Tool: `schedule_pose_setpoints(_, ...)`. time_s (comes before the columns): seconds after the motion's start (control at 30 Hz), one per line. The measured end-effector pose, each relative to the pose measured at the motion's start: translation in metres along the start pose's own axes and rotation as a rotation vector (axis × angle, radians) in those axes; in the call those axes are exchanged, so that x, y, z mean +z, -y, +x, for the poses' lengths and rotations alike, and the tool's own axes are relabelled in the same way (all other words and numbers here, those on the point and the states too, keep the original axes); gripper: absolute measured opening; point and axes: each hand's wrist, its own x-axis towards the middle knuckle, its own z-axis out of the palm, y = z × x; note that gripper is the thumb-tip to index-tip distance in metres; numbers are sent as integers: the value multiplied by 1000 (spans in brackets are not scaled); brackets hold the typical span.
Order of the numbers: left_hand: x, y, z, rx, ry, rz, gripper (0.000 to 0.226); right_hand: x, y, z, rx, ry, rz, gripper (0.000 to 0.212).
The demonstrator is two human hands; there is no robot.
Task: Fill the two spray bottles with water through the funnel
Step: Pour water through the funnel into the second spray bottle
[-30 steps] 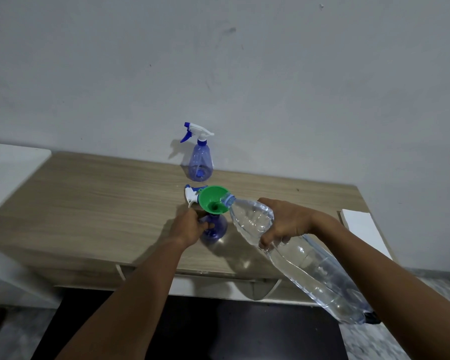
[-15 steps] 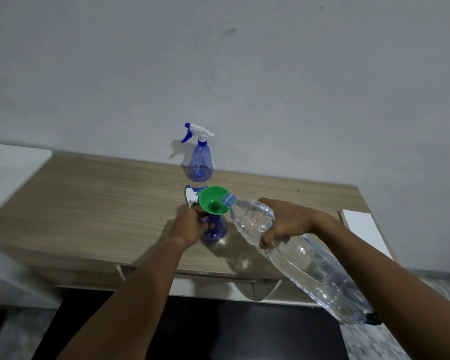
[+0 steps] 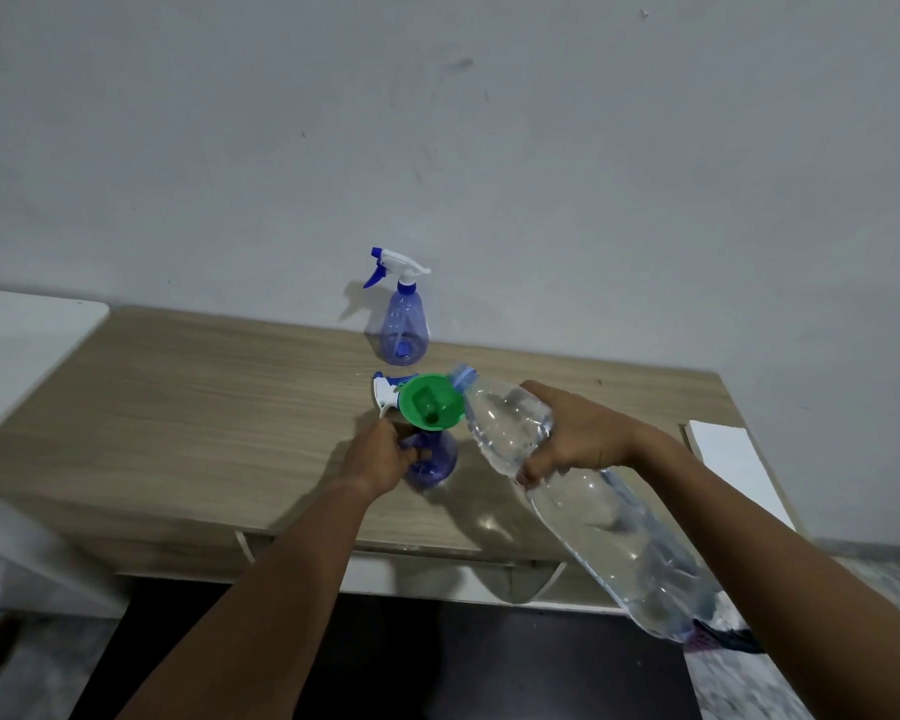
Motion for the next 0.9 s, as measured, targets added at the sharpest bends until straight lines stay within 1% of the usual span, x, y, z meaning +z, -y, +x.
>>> schedule_pose_setpoints(0.1,2,3,2,13,12,-11,31,-6,-6,0,-69,-169,30,81)
schedule_pose_setpoints(0.23,5,5,5,6,26,-29,31,-11,-12,1,-145,-401,219,81)
schedule_pose_setpoints(0.43,11,20,13,-4,30,-47,24,0,-19,26,-147,-827,454,88)
schedule_pose_setpoints(0.5,14,24,15,-4,35,-66,25,5,-20,39,-136,-940,502,89)
schedule_pose_setpoints(0.57,14,24,13,2,30,-60,23,10,-22,49,-119,-1001,508,92)
schedule_pose_setpoints(0.67,16,34,15,-15,32,-18,13,11,-27,64,-96,-1040,538,94)
schedule_pose_setpoints(0.7,16,37,16,-25,26,-7,13,10,-27,67,-91,-1046,545,94)
schedule_pose_setpoints(0.77,15,35,14,-28,18,2,16,6,-29,71,-85,-1027,529,96)
schedule_pose_setpoints(0.83,14,31,12,-27,21,1,11,2,-33,72,-84,-988,494,101)
schedule_pose_setpoints(0.9,14,29,10,-36,33,-20,11,4,-35,71,-64,-969,487,107)
